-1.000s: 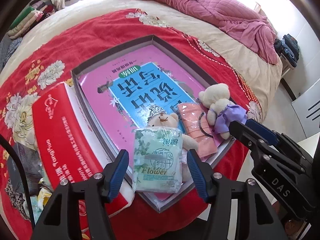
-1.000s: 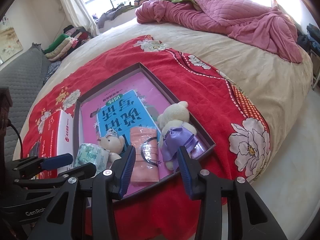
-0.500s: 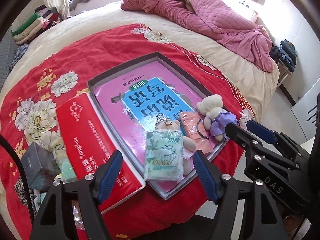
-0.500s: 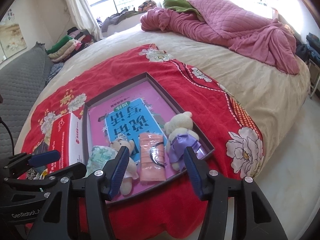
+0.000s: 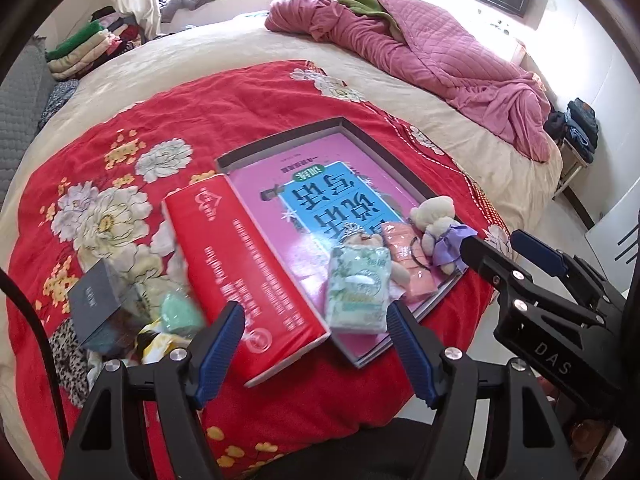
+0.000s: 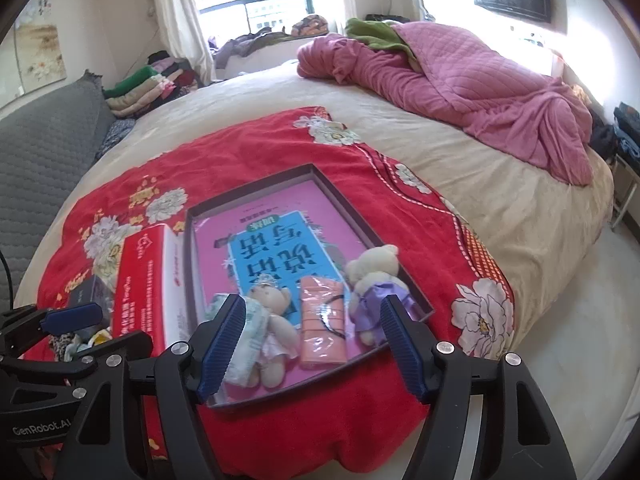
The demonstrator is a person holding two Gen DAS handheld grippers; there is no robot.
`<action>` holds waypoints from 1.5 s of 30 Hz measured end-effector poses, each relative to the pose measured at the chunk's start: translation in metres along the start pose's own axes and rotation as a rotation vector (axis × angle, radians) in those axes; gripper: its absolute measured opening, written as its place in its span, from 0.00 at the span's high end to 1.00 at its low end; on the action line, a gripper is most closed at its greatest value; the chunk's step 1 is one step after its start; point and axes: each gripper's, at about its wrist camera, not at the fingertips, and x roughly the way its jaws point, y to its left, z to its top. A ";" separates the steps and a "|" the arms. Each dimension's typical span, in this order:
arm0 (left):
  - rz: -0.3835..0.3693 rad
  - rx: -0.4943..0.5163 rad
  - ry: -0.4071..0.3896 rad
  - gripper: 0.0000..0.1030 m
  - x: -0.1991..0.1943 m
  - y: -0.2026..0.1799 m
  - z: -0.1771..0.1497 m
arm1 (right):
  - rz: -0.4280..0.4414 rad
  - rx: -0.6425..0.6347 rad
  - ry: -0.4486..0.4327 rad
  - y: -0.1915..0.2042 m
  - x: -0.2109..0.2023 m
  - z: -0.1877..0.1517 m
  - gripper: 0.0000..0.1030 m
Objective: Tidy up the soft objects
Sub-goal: 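Open both tools and withdraw them from the tray back toward the pile, then grasp the light blue wipes pack with the left tool while the right grasps the clear plastic bag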
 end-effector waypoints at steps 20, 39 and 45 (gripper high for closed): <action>0.061 -0.121 -0.082 0.29 -0.056 0.071 -0.037 | 0.086 -0.117 -0.056 0.076 -0.037 0.003 0.29; 0.162 -0.308 -0.113 0.29 -0.103 0.174 -0.082 | 0.188 -0.256 -0.074 0.157 -0.066 -0.007 0.28; 0.179 -0.352 -0.090 0.29 -0.099 0.197 -0.101 | 0.216 -0.293 -0.052 0.181 -0.064 -0.018 0.28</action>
